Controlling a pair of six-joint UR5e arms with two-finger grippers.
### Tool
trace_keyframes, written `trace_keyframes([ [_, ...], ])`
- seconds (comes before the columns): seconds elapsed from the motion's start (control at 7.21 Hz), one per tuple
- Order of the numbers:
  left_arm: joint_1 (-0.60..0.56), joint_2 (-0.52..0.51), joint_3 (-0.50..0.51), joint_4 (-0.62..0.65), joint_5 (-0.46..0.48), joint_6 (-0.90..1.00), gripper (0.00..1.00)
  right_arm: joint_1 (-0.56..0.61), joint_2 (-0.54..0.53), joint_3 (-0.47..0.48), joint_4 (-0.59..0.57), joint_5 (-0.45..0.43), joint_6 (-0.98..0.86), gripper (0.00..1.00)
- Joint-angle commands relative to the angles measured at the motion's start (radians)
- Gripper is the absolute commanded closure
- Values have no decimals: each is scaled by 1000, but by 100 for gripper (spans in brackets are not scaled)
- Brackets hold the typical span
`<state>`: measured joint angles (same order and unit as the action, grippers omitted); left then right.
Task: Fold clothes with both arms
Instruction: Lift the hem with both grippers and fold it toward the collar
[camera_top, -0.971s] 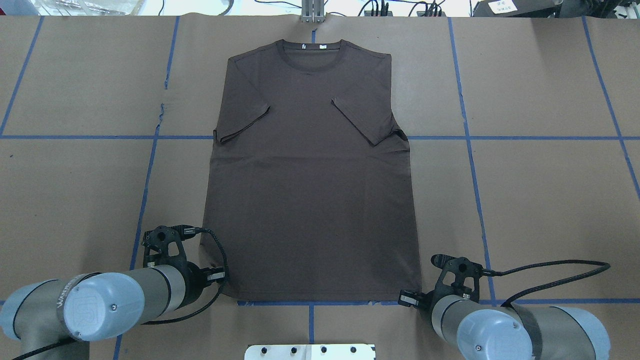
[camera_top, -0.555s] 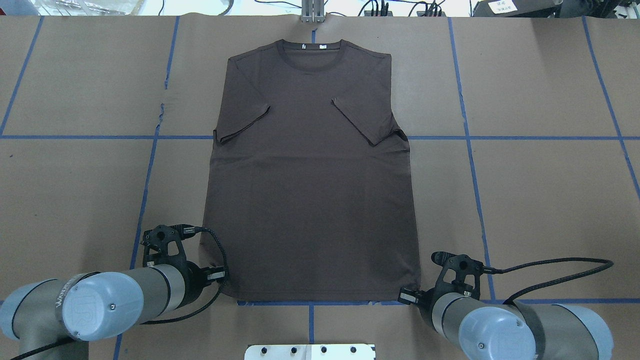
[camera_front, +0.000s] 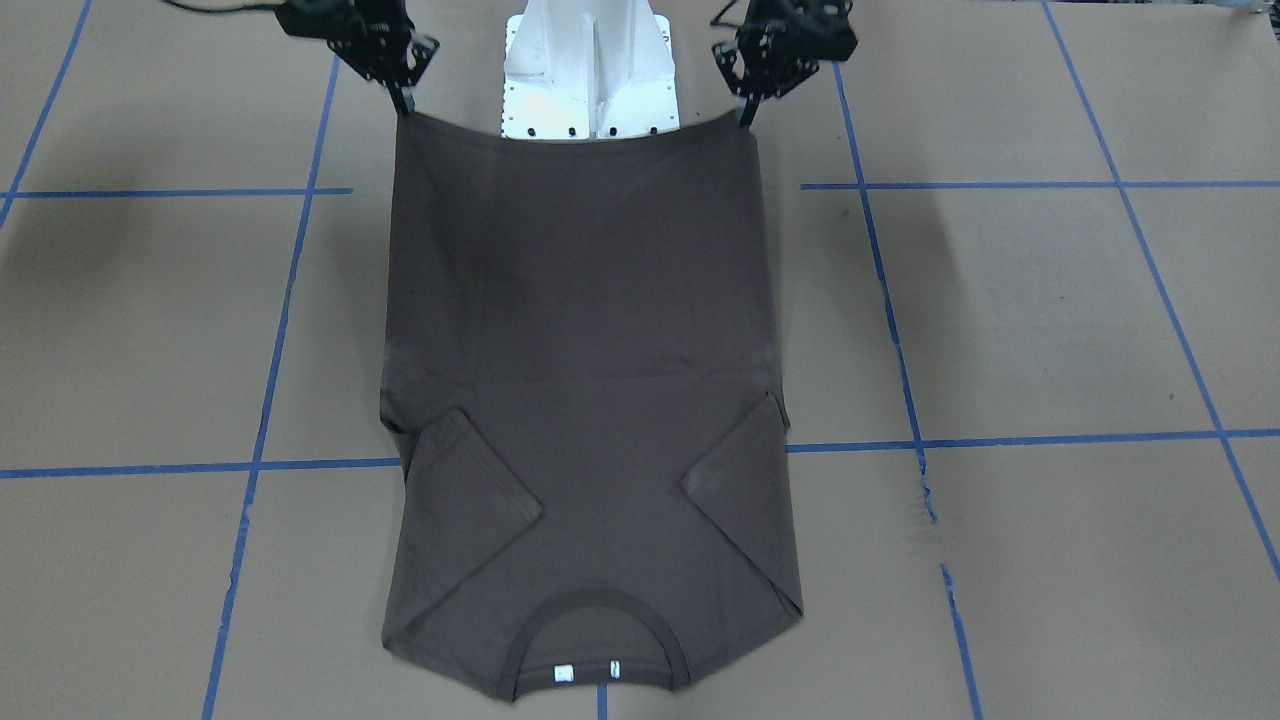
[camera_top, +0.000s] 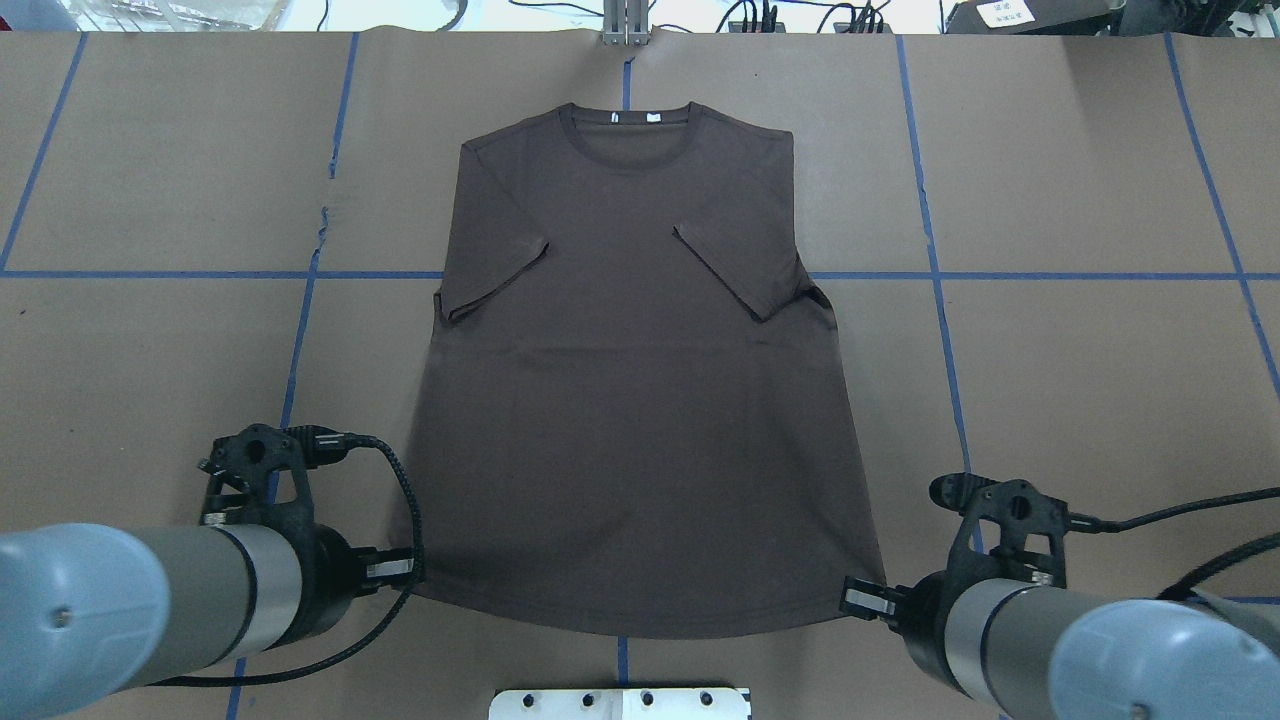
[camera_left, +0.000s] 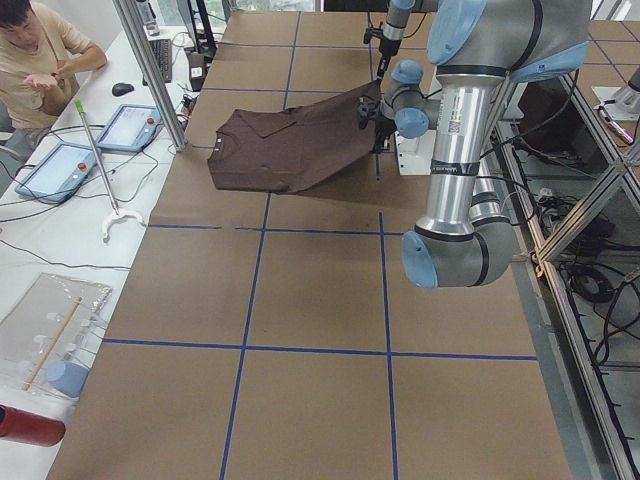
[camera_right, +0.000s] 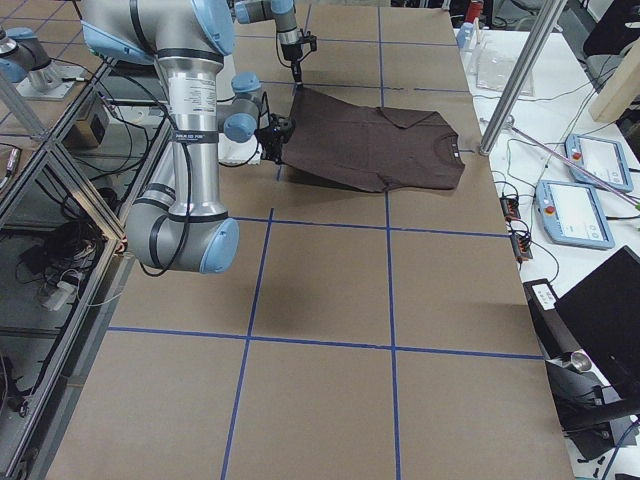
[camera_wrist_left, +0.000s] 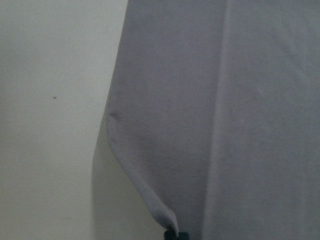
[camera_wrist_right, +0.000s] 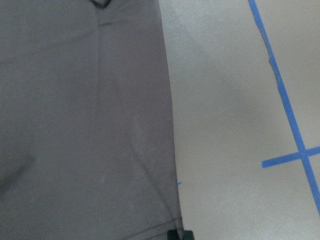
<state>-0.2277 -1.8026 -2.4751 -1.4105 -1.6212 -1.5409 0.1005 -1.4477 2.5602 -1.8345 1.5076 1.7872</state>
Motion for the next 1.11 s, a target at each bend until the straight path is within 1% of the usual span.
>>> trace_keyframes([
  [0.0, -92, -95, -110, 203, -103, 18, 100, 86, 210, 129, -321, 148, -3, 100],
  [0.14, -100, -107, -91, 205, -111, 86, 100, 129, 248, 121, -356, 154, -49, 100],
  [0.28, -186, -128, -32, 200, -114, 184, 100, 177, 257, 100, -356, 155, -113, 100],
  [0.42, -288, -191, 52, 202, -124, 284, 100, 264, 297, 40, -356, 161, -179, 100],
  [0.55, -389, -251, 158, 193, -172, 341, 100, 362, 326, -16, -350, 198, -262, 100],
  [0.69, -469, -326, 259, 191, -184, 414, 100, 472, 345, -94, -324, 251, -322, 100],
  [0.83, -525, -377, 357, 148, -186, 441, 100, 557, 351, -186, -265, 281, -378, 100],
  [0.97, -559, -406, 469, 58, -186, 452, 100, 615, 365, -301, -170, 301, -391, 100],
])
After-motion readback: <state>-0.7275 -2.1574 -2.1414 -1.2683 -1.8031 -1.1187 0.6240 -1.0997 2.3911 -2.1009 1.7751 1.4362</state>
